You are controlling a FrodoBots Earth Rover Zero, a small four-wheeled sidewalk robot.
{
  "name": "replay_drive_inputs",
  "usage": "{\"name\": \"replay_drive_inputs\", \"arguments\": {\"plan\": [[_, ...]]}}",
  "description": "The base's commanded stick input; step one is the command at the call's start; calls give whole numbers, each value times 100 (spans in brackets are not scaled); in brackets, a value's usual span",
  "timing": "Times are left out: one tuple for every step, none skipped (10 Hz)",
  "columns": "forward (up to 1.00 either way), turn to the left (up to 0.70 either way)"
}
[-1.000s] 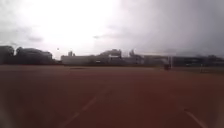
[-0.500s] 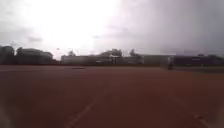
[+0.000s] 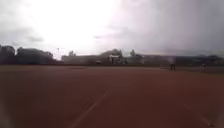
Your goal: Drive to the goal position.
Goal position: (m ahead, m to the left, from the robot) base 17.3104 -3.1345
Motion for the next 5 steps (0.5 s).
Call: {"name": "replay_drive_inputs", "arguments": {"plan": [[50,0],[50,0],[50,0],[50,0],[50,0]]}}
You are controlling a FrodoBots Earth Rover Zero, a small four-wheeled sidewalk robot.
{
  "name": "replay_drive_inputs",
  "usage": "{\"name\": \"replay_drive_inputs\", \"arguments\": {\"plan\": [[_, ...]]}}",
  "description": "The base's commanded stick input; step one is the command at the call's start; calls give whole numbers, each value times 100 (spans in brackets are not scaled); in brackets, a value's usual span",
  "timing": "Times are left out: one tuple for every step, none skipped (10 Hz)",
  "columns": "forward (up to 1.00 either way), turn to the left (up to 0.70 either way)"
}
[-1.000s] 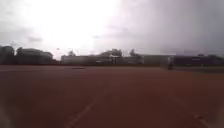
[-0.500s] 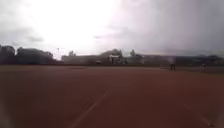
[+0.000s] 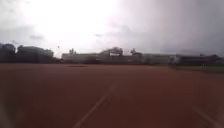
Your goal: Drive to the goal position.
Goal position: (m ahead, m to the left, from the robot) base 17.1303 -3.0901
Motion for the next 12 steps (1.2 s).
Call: {"name": "replay_drive_inputs", "arguments": {"plan": [[50,0],[50,0],[50,0],[50,0],[50,0],[50,0],[50,0],[50,0],[50,0],[50,0],[50,0],[50,0]]}}
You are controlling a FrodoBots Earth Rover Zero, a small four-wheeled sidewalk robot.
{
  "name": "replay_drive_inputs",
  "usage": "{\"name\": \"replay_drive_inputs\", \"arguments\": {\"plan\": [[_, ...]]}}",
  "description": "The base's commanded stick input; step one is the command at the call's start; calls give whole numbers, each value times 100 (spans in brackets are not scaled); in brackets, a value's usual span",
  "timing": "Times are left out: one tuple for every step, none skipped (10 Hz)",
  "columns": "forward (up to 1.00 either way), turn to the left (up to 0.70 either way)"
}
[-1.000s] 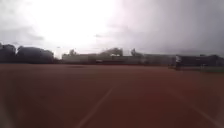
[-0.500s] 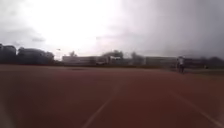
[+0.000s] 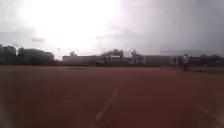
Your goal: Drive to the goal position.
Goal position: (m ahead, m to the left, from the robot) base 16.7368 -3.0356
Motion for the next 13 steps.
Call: {"name": "replay_drive_inputs", "arguments": {"plan": [[50,0],[50,0],[50,0],[50,0],[50,0],[50,0],[50,0],[50,0],[50,0],[50,0],[50,0],[50,0],[50,0]]}}
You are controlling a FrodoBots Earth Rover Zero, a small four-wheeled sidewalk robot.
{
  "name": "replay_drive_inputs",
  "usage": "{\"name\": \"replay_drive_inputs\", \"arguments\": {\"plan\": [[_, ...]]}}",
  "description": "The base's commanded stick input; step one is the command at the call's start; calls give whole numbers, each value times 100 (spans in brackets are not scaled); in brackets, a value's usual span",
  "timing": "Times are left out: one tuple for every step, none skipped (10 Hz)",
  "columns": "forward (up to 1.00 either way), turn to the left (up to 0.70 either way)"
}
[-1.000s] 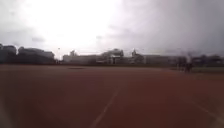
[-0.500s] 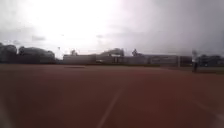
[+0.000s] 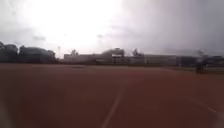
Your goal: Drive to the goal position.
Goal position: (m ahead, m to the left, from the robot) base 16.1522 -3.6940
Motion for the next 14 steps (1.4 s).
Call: {"name": "replay_drive_inputs", "arguments": {"plan": [[50,0],[50,0],[50,0],[50,0],[50,0],[50,0],[50,0],[50,0],[50,0],[50,0],[50,0],[50,0],[50,0],[50,0]]}}
